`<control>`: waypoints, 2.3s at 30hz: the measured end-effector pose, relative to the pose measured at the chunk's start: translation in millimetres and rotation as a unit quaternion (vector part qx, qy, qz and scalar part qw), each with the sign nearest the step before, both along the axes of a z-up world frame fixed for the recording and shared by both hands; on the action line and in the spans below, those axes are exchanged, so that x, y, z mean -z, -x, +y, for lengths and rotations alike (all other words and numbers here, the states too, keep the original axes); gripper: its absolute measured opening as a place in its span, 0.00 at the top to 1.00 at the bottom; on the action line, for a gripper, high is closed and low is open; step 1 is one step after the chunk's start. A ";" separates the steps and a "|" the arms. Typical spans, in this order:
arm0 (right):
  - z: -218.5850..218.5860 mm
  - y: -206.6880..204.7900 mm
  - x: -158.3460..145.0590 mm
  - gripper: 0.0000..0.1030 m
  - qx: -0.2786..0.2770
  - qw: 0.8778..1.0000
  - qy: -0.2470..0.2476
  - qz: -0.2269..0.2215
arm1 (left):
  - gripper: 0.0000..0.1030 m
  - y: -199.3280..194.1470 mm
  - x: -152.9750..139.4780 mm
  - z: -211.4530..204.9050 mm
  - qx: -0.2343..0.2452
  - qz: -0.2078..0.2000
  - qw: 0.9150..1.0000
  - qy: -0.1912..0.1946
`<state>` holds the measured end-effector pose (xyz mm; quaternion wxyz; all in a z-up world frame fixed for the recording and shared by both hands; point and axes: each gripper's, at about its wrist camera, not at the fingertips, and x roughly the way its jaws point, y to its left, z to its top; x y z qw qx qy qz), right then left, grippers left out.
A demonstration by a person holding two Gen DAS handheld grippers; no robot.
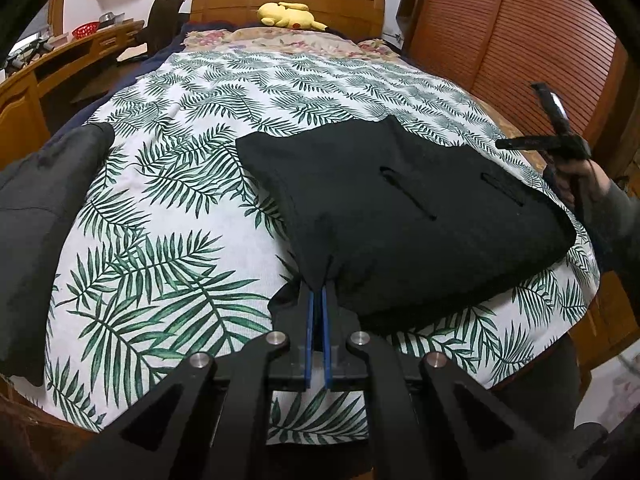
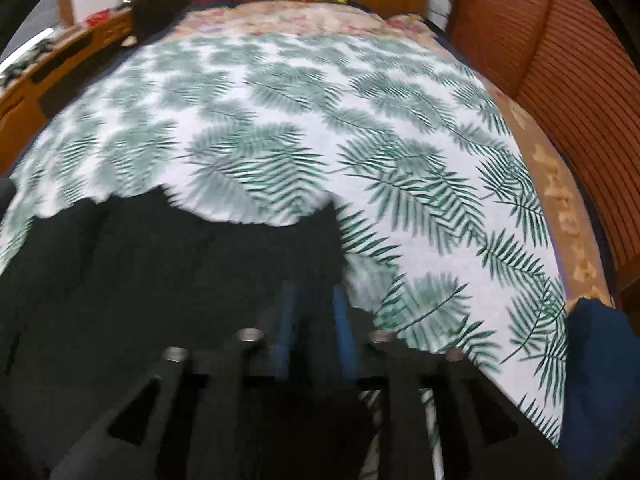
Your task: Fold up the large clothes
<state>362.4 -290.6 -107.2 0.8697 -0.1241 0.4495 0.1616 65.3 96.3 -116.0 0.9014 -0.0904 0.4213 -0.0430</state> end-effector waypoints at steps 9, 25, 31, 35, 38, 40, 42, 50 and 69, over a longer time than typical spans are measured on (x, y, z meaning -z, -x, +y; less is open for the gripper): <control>22.6 108.7 2.9 0.46 -0.072 0.997 -0.001 -0.010 | 0.99 0.7 0.0 -1.5 0.003 0.000 1.000 -0.003; 82.3 164.2 63.6 0.45 -0.137 0.987 -0.049 0.062 | 0.99 3.9 0.4 -4.3 0.002 0.000 1.000 -0.001; 77.2 164.5 70.0 0.44 -0.136 0.987 -0.072 0.047 | 0.99 2.7 0.7 -6.4 0.000 0.001 1.000 -0.004; 75.3 169.7 64.5 0.44 -0.134 0.988 -0.064 0.041 | 0.99 2.5 1.2 -7.6 -0.002 0.002 1.000 -0.006; 74.1 171.2 63.5 0.43 -0.133 0.989 -0.060 0.039 | 0.99 2.6 1.8 -6.4 -0.004 0.003 1.000 -0.006; 73.8 172.6 62.7 0.42 -0.132 0.989 -0.059 0.038 | 0.99 3.1 1.7 -6.4 -0.004 0.004 1.000 -0.007; 73.6 173.2 61.6 0.42 -0.131 0.989 -0.058 0.038 | 0.99 3.3 1.7 -6.9 -0.004 0.005 1.000 -0.008; 73.0 182.0 48.6 0.41 -0.138 0.985 -0.091 0.051 | 0.99 2.8 2.8 -6.2 -0.008 0.010 1.000 -0.011; 64.0 188.1 56.4 0.39 -0.152 0.983 -0.093 0.034 | 1.00 -20.1 -88.2 -59.1 0.038 -0.078 0.995 -0.043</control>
